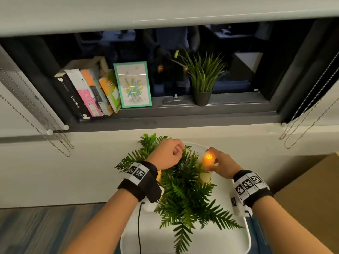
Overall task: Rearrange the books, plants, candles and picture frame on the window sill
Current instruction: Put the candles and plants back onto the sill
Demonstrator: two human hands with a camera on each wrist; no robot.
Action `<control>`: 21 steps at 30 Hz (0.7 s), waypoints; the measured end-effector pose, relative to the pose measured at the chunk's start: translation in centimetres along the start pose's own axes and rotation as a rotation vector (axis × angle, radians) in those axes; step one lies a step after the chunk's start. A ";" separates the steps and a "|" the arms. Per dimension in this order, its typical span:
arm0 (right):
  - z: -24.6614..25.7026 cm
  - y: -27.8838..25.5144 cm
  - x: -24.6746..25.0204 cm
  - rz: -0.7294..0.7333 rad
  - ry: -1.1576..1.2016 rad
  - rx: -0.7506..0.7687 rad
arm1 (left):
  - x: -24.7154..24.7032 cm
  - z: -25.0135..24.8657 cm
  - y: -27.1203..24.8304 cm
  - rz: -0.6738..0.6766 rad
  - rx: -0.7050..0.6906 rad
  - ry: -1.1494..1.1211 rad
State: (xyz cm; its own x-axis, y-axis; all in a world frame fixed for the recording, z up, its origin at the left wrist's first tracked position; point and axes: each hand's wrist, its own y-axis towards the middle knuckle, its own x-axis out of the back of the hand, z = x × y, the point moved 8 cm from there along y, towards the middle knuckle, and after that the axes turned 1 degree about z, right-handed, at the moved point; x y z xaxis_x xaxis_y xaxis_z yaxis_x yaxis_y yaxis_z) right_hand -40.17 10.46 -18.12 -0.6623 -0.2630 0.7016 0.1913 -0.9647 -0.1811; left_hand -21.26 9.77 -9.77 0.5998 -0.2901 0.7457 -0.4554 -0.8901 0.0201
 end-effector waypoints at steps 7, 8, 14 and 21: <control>3.4 -2.0 6.0 -0.047 -0.060 0.063 | -1.4 -3.3 -0.4 -0.012 -0.137 0.034; 4.4 -2.3 7.2 -0.068 -0.077 0.079 | -1.4 -3.5 -0.3 -0.018 -0.145 0.034; 14.0 -4.7 12.7 -0.190 -0.010 0.339 | -1.0 -5.2 0.0 -0.037 -0.150 -0.020; 21.5 -3.6 13.5 -0.242 0.212 0.566 | 5.0 -5.4 -0.1 -0.129 -0.095 -0.091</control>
State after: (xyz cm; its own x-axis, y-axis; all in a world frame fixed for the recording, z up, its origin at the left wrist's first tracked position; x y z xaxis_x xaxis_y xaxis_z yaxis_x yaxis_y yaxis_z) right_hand -34.29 10.65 6.82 -0.8520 -0.0924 0.5153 0.3326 -0.8557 0.3964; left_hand -21.72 10.32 -2.45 0.7125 -0.2099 0.6696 -0.4283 -0.8859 0.1781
